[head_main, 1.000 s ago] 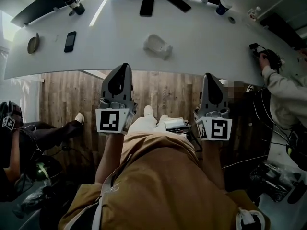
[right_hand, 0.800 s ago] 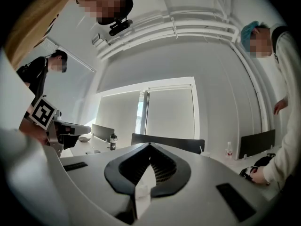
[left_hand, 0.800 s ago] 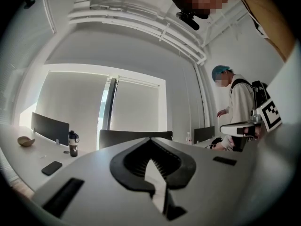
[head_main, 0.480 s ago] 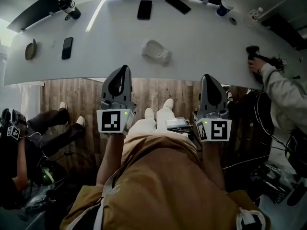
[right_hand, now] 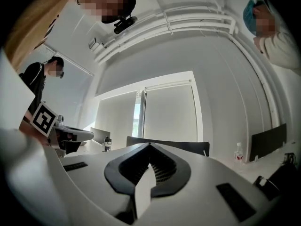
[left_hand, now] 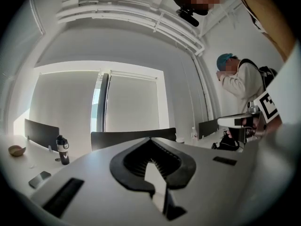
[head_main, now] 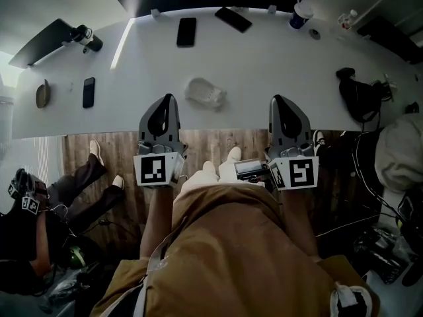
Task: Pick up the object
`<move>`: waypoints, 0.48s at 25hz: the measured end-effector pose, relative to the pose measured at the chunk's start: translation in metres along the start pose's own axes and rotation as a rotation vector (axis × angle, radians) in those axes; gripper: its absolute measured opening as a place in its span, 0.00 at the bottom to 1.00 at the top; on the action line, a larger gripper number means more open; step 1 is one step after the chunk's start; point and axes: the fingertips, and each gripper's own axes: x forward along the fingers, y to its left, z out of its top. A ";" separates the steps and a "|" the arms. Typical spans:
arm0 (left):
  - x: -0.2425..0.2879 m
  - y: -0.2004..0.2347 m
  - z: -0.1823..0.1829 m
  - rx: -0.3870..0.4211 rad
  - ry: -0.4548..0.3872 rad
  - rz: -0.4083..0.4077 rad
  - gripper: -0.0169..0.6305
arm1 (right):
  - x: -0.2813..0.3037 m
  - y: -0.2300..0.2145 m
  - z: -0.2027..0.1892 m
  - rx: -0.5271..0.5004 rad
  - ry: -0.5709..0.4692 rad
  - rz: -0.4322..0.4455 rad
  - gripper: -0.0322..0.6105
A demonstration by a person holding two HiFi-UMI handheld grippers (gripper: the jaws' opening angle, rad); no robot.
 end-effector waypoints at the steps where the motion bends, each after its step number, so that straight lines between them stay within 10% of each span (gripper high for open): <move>1: 0.004 0.001 -0.004 0.007 0.012 0.005 0.03 | 0.003 -0.002 -0.001 0.002 0.003 0.004 0.06; 12: 0.040 0.012 -0.033 0.015 0.081 0.007 0.03 | 0.028 -0.019 -0.027 0.010 0.056 0.000 0.06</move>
